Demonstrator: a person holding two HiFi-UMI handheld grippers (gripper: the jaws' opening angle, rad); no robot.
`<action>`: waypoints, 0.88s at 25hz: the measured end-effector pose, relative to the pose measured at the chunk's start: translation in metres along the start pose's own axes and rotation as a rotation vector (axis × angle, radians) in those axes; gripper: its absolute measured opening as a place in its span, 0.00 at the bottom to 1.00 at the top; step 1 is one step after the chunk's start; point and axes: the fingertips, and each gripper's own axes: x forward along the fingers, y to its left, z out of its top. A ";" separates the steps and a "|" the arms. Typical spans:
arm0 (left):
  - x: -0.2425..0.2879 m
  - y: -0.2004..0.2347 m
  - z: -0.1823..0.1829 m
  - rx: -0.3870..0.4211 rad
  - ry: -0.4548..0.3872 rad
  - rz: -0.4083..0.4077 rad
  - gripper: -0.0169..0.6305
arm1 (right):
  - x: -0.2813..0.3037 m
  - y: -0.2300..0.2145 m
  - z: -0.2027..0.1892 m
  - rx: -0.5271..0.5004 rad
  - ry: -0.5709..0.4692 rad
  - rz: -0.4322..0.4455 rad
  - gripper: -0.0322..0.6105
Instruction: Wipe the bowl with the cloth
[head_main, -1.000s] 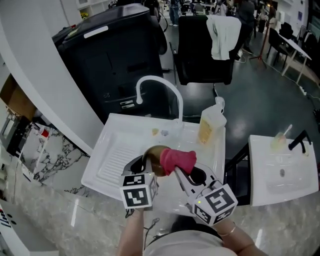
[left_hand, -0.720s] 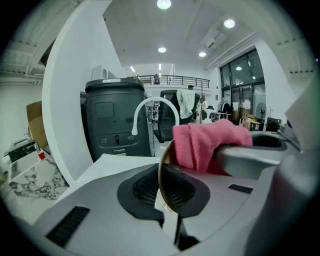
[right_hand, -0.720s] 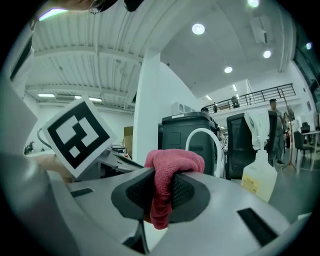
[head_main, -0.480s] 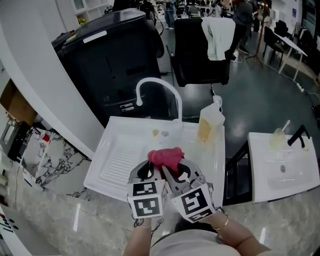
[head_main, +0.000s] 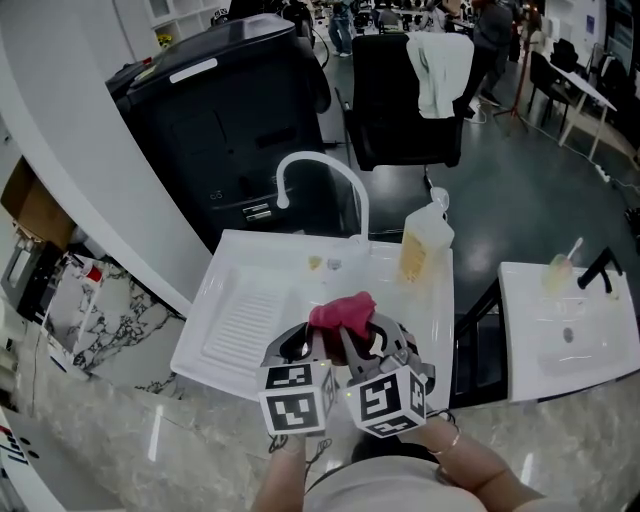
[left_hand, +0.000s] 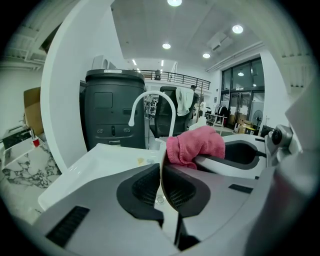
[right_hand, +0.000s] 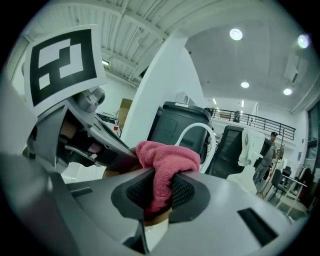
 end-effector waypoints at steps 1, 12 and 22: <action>0.000 0.000 0.000 -0.001 0.003 -0.001 0.07 | -0.001 -0.002 -0.001 0.003 0.002 -0.007 0.14; 0.004 0.004 -0.006 -0.031 0.019 0.005 0.07 | -0.023 -0.026 -0.016 0.097 0.016 -0.075 0.14; 0.007 0.009 -0.011 0.001 0.018 0.074 0.07 | -0.041 0.016 0.000 0.256 -0.061 0.163 0.14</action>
